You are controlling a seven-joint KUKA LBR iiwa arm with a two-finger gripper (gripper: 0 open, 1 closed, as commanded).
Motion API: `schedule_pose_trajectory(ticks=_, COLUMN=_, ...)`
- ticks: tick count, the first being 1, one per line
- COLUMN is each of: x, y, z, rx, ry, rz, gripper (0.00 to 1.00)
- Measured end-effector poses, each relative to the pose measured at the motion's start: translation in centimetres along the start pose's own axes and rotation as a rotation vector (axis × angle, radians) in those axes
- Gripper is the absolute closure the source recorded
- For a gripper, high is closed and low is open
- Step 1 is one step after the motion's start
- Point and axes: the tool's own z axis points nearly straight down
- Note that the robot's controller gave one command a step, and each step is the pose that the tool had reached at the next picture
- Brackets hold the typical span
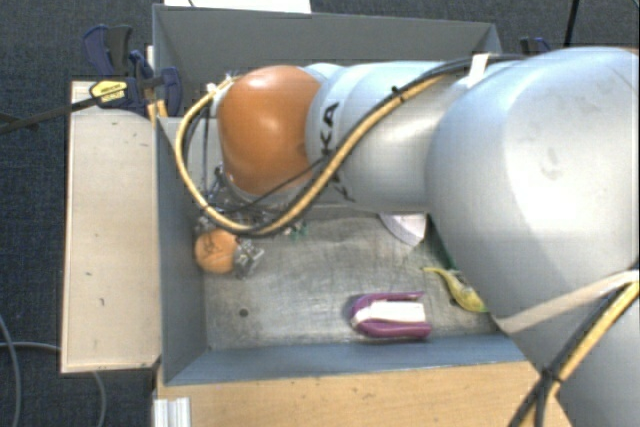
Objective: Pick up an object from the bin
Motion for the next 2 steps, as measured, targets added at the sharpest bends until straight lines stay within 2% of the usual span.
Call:
schedule_pose_trajectory(ticks=1, x=0.1, y=0.1, z=-1.5, rx=-0.003, ry=0.004, rz=0.003, gripper=1.0)
schedule_pose_trajectory(ticks=2, x=-0.1, y=0.1, z=-2.6, rx=-0.002, ry=-0.002, rz=0.003, gripper=1.0)
